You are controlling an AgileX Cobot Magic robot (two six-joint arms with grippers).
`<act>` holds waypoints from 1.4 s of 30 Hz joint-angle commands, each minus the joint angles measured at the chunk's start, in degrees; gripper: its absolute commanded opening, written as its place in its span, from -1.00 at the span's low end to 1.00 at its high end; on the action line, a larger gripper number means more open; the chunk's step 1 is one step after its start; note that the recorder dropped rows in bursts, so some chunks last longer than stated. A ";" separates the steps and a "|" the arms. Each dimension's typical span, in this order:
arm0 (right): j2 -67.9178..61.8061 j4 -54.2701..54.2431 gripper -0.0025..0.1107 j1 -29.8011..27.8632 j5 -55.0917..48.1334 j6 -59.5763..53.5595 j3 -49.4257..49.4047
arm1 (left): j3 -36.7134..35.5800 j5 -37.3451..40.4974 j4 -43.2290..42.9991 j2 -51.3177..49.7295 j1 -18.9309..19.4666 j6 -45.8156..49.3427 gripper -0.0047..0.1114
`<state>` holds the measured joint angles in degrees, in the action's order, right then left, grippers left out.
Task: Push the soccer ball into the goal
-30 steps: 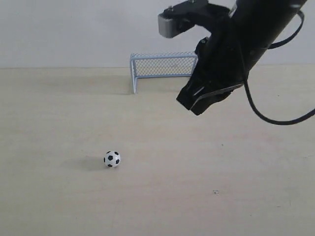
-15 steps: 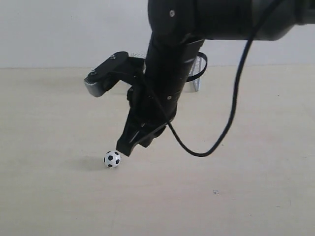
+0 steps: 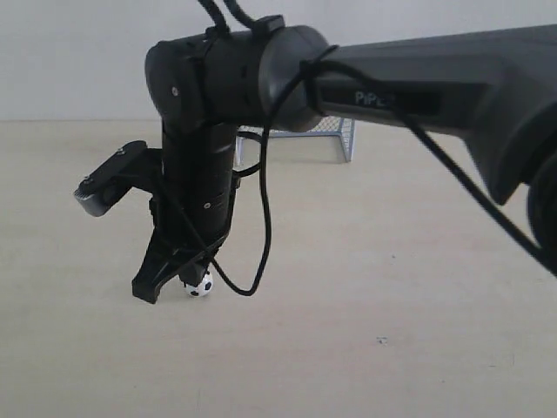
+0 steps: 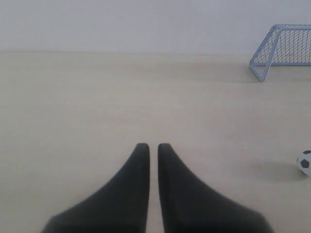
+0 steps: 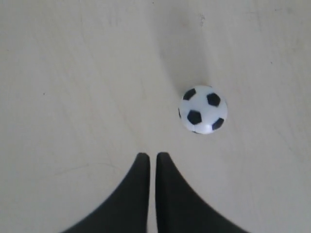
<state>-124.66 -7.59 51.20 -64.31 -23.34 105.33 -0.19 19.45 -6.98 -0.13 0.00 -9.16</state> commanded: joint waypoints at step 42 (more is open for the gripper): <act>-11.14 10.51 -0.96 -2.47 6.46 0.38 4.37 | 0.19 -0.01 0.06 0.13 0.11 -0.30 -0.81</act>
<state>-133.92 -9.06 52.08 -60.14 -30.72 107.68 -0.19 19.45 -6.98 -0.13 0.00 -9.16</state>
